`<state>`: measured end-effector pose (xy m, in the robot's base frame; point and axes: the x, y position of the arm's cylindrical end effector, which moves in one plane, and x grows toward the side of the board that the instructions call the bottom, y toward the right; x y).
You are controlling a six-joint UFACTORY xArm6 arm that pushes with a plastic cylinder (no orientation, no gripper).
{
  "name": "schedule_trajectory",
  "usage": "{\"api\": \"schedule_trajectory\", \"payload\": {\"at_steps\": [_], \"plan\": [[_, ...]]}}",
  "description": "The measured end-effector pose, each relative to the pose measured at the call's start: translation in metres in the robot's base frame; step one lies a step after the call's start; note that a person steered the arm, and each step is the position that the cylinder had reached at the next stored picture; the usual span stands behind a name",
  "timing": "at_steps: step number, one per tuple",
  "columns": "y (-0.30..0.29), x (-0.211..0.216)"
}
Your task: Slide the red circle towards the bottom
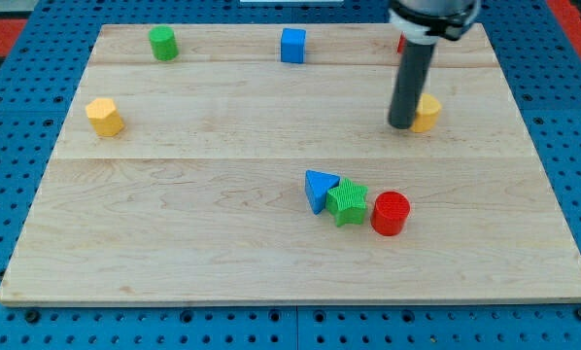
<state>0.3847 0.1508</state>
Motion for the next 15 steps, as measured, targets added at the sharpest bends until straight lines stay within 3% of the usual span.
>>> {"api": "schedule_trajectory", "payload": {"at_steps": [1, 4, 7, 9, 12, 13, 14, 15], "plan": [[0.013, 0.002], [-0.025, 0.003], [-0.094, 0.003], [-0.179, 0.043], [-0.042, 0.096], [-0.081, 0.107], [-0.083, 0.114], [-0.05, 0.128]]}}
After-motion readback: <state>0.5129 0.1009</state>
